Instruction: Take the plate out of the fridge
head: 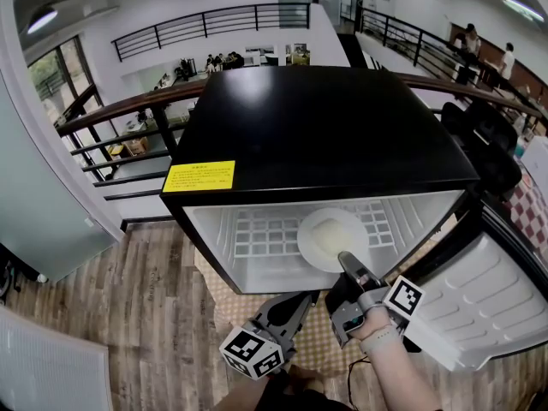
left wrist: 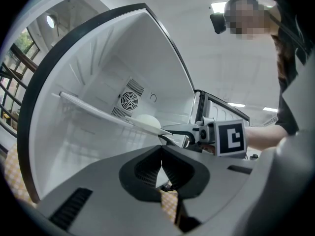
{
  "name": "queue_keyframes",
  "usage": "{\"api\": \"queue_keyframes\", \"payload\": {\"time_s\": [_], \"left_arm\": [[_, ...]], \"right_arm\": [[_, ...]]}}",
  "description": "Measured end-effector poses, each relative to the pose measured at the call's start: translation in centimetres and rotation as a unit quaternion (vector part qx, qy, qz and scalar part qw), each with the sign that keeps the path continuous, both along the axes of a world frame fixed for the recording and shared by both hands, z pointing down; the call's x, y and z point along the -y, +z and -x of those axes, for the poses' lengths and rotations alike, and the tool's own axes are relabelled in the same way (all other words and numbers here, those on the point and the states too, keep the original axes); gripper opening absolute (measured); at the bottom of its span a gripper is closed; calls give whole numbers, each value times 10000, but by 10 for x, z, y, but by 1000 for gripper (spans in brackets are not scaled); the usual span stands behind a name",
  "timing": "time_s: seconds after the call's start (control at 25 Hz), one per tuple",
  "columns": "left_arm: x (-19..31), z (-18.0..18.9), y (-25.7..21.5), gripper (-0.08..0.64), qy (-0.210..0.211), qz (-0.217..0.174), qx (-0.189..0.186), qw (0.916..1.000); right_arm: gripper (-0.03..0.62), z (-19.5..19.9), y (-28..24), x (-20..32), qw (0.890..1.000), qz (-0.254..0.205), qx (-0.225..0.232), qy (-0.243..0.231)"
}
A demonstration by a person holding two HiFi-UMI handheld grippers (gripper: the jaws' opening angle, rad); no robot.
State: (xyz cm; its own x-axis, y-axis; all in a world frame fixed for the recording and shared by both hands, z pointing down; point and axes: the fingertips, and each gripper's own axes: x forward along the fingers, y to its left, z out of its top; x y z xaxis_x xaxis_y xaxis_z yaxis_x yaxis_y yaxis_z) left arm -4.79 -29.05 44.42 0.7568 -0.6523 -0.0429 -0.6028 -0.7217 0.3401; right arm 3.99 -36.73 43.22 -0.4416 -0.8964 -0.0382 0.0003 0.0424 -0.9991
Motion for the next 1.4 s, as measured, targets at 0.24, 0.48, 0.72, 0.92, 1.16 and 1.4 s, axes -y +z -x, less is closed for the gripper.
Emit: {"api": "queue_keyframes", "payload": {"time_s": [0.24,0.48,0.72,0.92,1.16,1.4], "left_arm": [[-1,7,-1,9,-124,-23,13,9999],[-11,11,-4,9,-285,-75,48,9996],[-30,10,-8,9,-498,-113,70,9987],[-51,8,-9,9,-731,-173,66,9972],[-84,3,-4,9,-949,-154,102,9953],[-111,2,7,9,-1110,-115,126,9937]], "right_arm": [[58,-1,-1,-4,9999,-106,-111,-15],[58,0,-5,-24,9997,-173,-39,-174],[58,-7,-9,-52,9992,-224,-7,-329],[58,-15,-6,-81,9985,-245,-7,-496],[58,-23,6,-117,9973,-196,-29,-707],[58,-26,26,-148,9964,-89,32,-847]]}}
